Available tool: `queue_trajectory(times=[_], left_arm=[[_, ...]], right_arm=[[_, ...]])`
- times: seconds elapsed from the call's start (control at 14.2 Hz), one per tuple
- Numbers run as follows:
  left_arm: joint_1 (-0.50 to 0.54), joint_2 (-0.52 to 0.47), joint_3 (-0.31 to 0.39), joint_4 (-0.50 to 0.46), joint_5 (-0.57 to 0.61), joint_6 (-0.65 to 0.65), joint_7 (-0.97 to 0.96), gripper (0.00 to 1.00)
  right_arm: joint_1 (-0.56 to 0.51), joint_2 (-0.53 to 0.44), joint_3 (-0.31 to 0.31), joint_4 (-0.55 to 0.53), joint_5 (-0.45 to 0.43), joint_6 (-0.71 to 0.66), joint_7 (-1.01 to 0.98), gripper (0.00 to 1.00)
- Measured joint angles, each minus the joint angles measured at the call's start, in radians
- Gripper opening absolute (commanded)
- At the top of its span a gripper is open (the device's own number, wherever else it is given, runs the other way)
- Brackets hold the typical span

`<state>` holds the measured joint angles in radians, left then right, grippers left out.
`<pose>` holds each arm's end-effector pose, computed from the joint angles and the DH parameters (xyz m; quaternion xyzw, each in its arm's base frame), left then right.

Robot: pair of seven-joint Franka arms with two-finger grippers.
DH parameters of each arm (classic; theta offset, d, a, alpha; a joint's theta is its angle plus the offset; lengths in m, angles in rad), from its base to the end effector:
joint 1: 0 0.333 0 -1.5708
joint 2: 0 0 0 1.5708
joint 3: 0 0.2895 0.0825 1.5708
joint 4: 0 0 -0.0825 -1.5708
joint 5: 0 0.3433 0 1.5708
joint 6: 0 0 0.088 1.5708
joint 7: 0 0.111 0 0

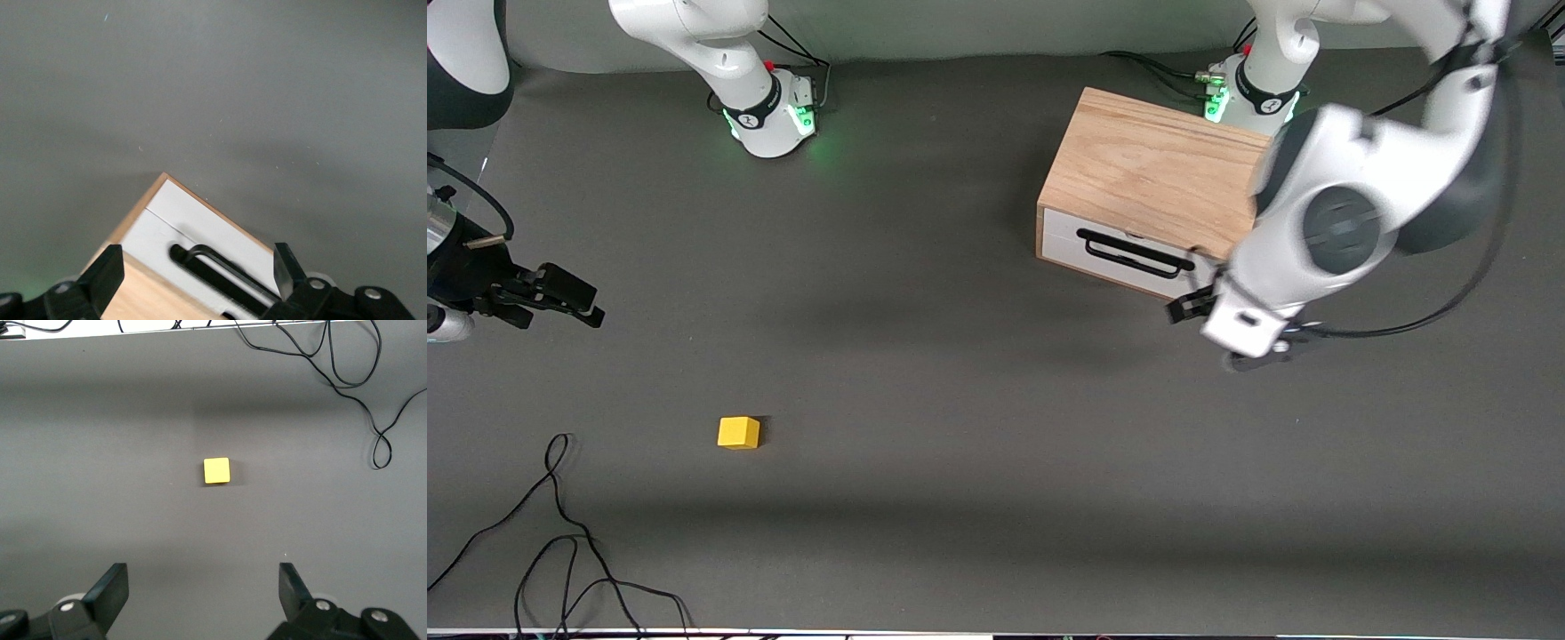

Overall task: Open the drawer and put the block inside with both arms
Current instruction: 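Move the left gripper to the black drawer handle and grasp it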

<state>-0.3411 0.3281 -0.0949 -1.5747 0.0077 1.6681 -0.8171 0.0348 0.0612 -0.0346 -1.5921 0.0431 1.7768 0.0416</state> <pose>0.5307 -0.2402 0.4189 -0.9752 -0.1880 0.1011 0.0587 0.5500 0.0046 0.5716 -0.9976 0.0237 -0.0613 0.0216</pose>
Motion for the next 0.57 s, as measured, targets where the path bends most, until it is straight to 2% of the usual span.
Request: queue_trajectory(times=[0.28, 0.57], left_arm=[[-0.034, 0.068, 0.002, 0.000, 0.009, 0.004, -0.334, 1.00], [-0.046, 0.099, 0.002, -0.039, -0.029, -0.010, -0.476, 1.00]], right_arm=[[0.000, 0.000, 0.000, 0.000, 0.000, 0.000, 0.000, 1.00], [0.000, 0.001, 0.000, 0.000, 0.000, 0.000, 0.000, 1.00]])
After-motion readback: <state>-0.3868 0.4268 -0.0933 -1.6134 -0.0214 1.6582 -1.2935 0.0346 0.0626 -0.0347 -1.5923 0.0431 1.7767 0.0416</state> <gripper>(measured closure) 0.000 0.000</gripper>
